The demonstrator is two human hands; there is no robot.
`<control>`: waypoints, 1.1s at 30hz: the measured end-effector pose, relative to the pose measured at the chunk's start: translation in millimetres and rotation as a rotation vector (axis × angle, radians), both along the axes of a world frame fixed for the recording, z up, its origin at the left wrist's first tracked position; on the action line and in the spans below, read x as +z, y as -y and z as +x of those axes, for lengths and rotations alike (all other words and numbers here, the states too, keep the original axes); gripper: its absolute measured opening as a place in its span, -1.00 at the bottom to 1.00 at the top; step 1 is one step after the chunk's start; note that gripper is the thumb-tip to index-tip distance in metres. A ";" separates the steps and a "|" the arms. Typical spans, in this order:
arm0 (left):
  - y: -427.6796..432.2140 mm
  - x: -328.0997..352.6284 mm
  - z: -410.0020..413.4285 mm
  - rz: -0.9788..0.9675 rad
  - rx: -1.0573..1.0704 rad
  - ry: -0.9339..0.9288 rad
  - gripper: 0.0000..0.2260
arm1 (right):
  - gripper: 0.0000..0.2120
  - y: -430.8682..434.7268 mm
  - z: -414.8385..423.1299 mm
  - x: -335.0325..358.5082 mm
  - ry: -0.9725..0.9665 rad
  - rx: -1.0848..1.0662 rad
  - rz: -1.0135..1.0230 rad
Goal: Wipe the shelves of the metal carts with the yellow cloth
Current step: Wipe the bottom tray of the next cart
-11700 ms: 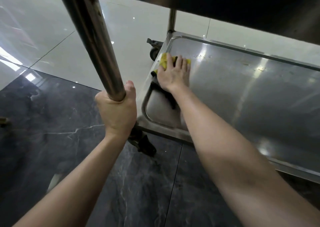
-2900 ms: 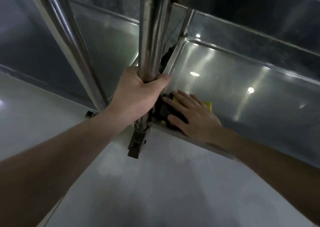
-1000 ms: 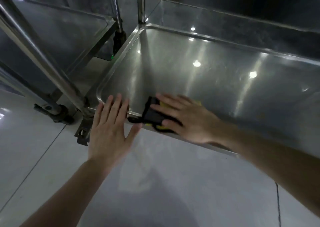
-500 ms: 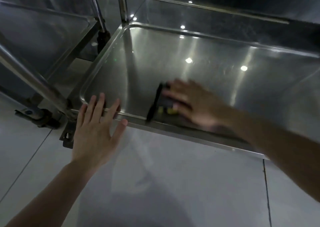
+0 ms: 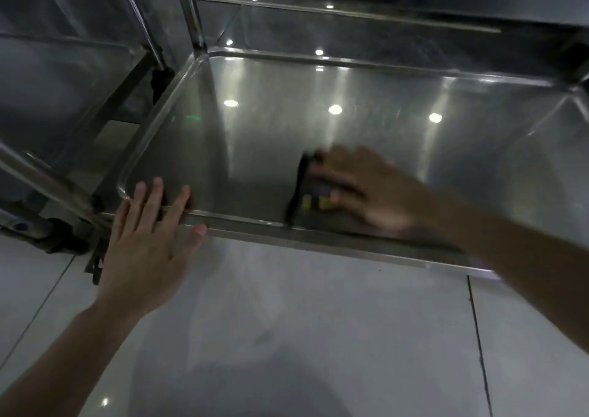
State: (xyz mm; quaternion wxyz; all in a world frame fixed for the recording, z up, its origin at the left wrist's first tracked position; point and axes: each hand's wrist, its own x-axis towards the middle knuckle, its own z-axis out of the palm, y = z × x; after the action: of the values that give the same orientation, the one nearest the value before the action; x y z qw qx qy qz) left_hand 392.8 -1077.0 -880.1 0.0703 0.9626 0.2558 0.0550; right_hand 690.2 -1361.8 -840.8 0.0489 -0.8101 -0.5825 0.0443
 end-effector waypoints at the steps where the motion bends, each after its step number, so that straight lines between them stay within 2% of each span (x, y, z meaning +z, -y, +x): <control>1: -0.2 1.4 0.1 0.001 -0.001 -0.024 -0.31 | -0.40 -16.8 41.1 2.7 0.015 -0.154 -0.011; 3: -0.1 5.4 0.9 0.000 0.012 -0.078 -0.28 | -0.42 -39.4 103.7 7.8 -0.013 -0.447 -0.062; 5: 4.0 10.0 5.2 0.011 0.042 -0.098 -0.24 | -0.41 -47.2 109.0 6.4 -0.012 -0.521 -0.080; 7: 22.9 13.9 19.4 0.031 0.035 -0.039 -0.25 | -0.40 -35.0 61.6 2.8 0.029 -0.395 -0.034; 11: 99.1 12.2 87.0 0.060 -0.187 0.145 -0.37 | -0.42 38.0 -58.2 -2.8 0.015 -0.037 0.032; 13: 130.8 11.3 117.7 0.022 -0.226 0.173 -0.38 | -0.44 66.5 -73.2 1.0 -0.016 0.065 0.010; 15: 143.7 9.1 130.6 0.029 -0.201 0.147 -0.35 | -0.42 63.0 -35.7 0.5 0.011 0.089 -0.040; 17: 143.4 6.0 132.2 0.073 -0.184 0.087 -0.31 | -0.41 37.7 38.7 -0.3 0.028 -0.067 -0.056; 19: 143.0 6.5 132.1 0.059 -0.179 0.011 -0.29 | -0.42 16.7 111.8 3.9 0.005 -0.361 -0.054; 21: 143.5 7.4 134.8 0.057 -0.163 -0.012 -0.27 | -0.36 1.4 146.3 4.3 -0.029 -0.562 -0.062; 22: 143.6 7.1 135.4 0.068 -0.160 -0.025 -0.27 | -0.33 -4.3 144.3 2.3 -0.039 -0.594 -0.055; 25: 143.5 5.7 132.5 0.115 -0.154 -0.019 -0.27 | -0.34 11.2 81.4 0.7 -0.034 -0.436 -0.044; 28: 143.5 5.7 132.9 0.123 -0.161 -0.004 -0.28 | -0.32 74.1 -10.8 8.4 -0.026 -0.272 -0.068; 31: 144.9 5.2 133.7 0.143 -0.164 -0.005 -0.29 | -0.33 113.6 -96.5 8.6 -0.027 -0.431 0.009; 33: 145.8 5.4 133.7 0.147 -0.157 -0.003 -0.28 | -0.29 107.0 -117.1 -0.6 -0.011 -0.599 0.072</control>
State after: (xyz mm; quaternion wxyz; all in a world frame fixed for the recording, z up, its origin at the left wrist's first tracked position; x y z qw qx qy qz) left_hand 526.5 -1222.8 -874.7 0.0034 0.9823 0.1750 0.0667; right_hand 573.2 -1468.8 -841.4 0.0917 -0.9433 -0.3187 0.0114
